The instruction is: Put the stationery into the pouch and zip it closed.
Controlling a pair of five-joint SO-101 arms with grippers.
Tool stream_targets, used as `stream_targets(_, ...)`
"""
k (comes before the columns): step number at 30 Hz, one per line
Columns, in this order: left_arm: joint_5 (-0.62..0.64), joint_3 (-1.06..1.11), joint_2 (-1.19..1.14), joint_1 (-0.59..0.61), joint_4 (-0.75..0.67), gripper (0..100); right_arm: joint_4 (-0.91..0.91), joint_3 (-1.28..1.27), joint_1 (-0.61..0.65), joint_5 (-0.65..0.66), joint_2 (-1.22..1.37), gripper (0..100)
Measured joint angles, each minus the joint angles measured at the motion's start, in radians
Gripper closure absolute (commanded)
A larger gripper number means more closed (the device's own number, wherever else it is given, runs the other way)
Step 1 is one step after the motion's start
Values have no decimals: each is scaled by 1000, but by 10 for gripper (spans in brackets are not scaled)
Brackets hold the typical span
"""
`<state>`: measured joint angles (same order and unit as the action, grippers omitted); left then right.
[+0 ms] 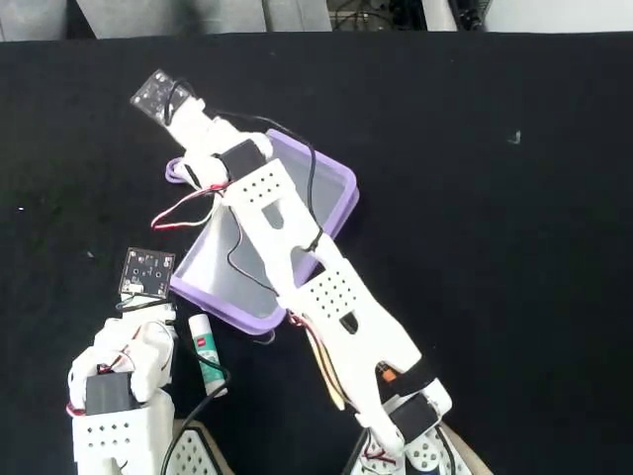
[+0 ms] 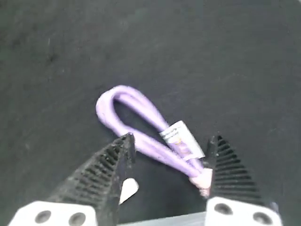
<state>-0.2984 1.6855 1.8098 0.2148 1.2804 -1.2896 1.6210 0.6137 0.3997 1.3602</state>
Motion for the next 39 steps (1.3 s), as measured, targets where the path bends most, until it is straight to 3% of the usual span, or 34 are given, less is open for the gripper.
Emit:
stream_targets(5, 0, 0, 0, 0, 0, 953, -64, -26, 35, 109, 0, 750)
stream_targets(13, 0, 0, 0, 0, 0, 953, -63, -180, 37, 126, 0, 750)
stream_targets(21, 0, 0, 9, -3, 0, 953, 68, -261, 38, 126, -9, 756)
stream_targets(23, 0, 0, 8, -3, 0, 953, 71, -261, 38, 126, -9, 789)
stream_targets(28, 0, 0, 2, -2, 0, 953, 71, -261, 38, 126, -9, 993)
stream_targets(33, 0, 0, 2, -2, 0, 953, 68, -252, 35, 121, -11, 988)
stream_targets(39, 0, 0, 2, -2, 0, 953, -17, -127, -8, 6, -8, 988)
